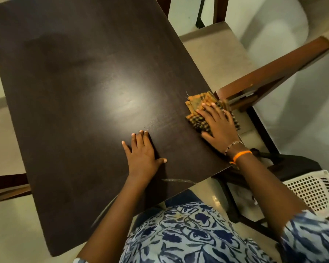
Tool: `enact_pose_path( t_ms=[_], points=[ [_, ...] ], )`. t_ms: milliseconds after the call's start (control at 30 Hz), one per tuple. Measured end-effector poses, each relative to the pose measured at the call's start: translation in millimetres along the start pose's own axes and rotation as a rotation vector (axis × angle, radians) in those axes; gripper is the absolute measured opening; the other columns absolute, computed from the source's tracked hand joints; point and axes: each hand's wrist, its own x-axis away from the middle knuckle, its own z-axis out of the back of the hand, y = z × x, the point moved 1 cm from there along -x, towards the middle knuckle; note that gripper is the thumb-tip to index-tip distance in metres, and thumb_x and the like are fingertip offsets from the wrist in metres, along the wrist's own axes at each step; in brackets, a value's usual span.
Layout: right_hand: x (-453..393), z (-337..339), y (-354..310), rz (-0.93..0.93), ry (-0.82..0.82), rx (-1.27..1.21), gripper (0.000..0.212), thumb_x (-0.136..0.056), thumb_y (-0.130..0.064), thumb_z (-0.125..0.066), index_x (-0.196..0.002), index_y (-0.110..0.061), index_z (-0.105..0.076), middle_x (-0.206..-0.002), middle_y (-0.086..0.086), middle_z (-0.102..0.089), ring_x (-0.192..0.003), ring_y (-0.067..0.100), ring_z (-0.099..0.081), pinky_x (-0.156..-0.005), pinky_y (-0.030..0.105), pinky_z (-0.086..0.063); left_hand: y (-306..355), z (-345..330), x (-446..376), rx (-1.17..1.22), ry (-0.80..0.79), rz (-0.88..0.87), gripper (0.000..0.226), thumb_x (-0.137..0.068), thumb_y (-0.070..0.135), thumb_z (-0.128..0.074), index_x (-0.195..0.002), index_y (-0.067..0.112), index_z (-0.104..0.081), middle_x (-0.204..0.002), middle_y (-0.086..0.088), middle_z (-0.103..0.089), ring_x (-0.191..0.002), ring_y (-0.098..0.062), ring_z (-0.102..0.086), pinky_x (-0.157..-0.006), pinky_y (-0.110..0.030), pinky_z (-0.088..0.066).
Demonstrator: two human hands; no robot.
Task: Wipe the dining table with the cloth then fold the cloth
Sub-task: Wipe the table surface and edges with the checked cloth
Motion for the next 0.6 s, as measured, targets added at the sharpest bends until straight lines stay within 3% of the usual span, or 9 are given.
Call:
enact_pose_path(
  t_ms=[167,367,600],
  points=[
    [2.0,0.1,-0.7,-0.083,-0.003,-0.001,0.075,-0.072,-0.044,-0.040,-0.144,-0.025,-0.028,-0.155,0.000,-0.021,-0.145,0.021,-0.010,-0.112,0.049,-0.011,-12.3,3.0,5.7,0.148,-0.023,-0.023,0.104,-0.077,0.052,-0.065,-0.150,0.011,-0.003,-0.158,-0.009,0.000,-0.146,-0.029,0.008,-0.111,-0.057,0.014],
    [-5.5,-15.8,-64.5,-0.253,0.074,-0.068,0.067,-0.085,-0.028,-0.055,-0.144,-0.022,-0.026,-0.156,0.001,-0.015,-0.145,0.023,-0.005,-0.113,0.053,-0.007,-42.9,-5.7,36.8,0.093,-0.053,-0.021,0.116,-0.074,0.046,-0.071,-0.149,0.009,0.010,-0.158,-0.009,0.012,-0.144,-0.029,0.020,-0.108,-0.056,0.018],
    [17.2,-57.4,-207.7,0.200,-0.068,-0.033,0.066,-0.088,-0.030,-0.047,-0.147,-0.021,-0.019,-0.158,0.002,-0.009,-0.145,0.023,0.000,-0.114,0.047,0.000,-71.3,-14.7,68.4,0.132,-0.046,0.061,0.118,-0.076,0.043,-0.070,-0.147,0.003,0.015,-0.158,-0.012,0.015,-0.144,-0.027,0.020,-0.110,-0.053,0.017]
  ],
)
